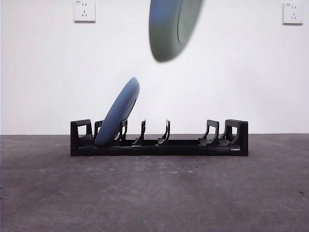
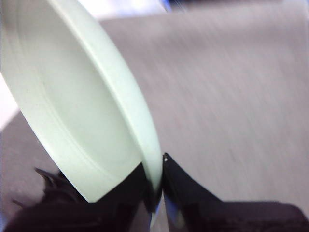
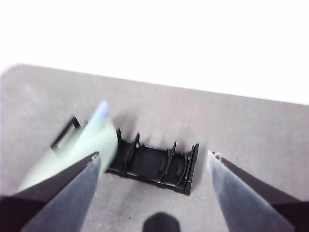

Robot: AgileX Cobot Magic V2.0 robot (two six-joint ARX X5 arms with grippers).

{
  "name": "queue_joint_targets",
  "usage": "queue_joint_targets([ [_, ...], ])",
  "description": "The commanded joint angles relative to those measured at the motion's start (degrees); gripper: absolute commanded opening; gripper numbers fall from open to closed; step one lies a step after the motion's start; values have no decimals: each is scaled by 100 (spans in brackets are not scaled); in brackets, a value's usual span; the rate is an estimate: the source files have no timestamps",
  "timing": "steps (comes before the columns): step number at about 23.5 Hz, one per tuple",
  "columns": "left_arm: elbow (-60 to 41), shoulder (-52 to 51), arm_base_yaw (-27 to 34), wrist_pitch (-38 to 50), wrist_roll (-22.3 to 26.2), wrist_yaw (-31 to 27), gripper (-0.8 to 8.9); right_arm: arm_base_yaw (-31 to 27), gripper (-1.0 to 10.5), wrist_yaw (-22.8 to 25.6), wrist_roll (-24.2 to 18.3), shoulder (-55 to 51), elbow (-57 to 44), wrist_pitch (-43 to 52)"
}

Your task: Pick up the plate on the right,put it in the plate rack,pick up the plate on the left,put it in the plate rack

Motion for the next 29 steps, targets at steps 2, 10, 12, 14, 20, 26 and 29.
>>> queue_joint_targets([
  [2,-13,205,461,925,-1145,192,-8,28,379,-120,61,-249,-46,-382],
  [10,-11,1097,964,1845,-1357,105,-8,33,379,-1309,79,-389,-59,-684],
  [12,-11,1300,1080,1989,-1447,15,-8,33,379,-1469,81,-389,-61,-684],
  [14,-11,1508,1217,2177,-1451,-13,-8,33,379,-1502,81,-385,-61,-684],
  [20,127,2048,1530,2326,-1449,208,-8,33,379,-1502,79,-376,-61,-684],
  [26,540,2601,1633,2319,-1432,476,-8,33,379,-1502,61,-321,-72,-684],
  [29,732,2804,1633,2315,-1427,444,-8,33,379,-1502,50,-295,-77,-684],
])
